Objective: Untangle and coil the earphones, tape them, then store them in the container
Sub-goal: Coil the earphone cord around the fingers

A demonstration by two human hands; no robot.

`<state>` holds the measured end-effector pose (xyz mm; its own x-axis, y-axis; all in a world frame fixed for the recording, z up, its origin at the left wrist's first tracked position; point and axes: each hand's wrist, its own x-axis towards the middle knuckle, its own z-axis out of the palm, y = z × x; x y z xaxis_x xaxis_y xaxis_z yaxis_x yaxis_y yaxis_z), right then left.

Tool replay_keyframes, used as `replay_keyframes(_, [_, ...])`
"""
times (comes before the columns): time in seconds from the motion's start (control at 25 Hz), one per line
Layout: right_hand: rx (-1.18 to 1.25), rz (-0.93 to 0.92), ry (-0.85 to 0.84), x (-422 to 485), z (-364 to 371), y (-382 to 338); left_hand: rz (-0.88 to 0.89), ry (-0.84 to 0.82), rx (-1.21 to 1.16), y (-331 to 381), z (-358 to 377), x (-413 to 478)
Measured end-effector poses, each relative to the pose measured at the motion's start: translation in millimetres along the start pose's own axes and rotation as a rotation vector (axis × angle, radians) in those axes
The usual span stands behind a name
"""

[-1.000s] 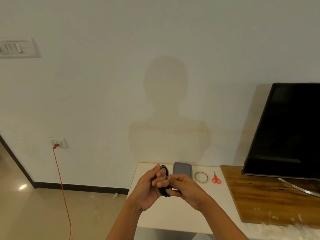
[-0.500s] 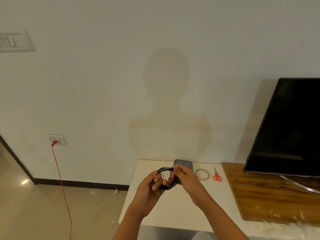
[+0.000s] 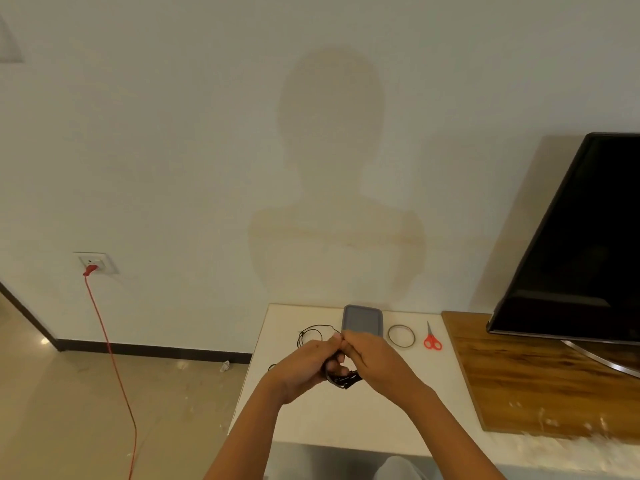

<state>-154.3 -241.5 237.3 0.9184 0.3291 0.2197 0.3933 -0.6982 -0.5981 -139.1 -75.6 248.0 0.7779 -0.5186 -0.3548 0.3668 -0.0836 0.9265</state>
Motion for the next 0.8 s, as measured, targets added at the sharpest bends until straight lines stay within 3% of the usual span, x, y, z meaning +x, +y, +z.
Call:
replay_keyframes(0.2, [0.251, 0.081, -0.02, 13, 8, 34, 0.004, 0.052, -0.201, -17, 2, 34])
replay_keyframes(0.28, [0.41, 0.221, -0.044, 17, 18, 53, -0.031, 0.168, -0.251, -31, 5, 52])
replay_keyframes(0.44, [0.604, 0.569, 0.0, 21, 51, 129, -0.185, 0.418, -0.119, -57, 4, 90])
replay_keyframes(0.56, [0.281, 0.811, 0.077, 22, 71, 203, -0.222, 0.435, -0.048, -69, -2, 114])
replay_keyframes(0.8, [-0.007, 0.827, -0.24, 43, 93, 292, -0.241, 0.386, -0.018, -90, -9, 151])
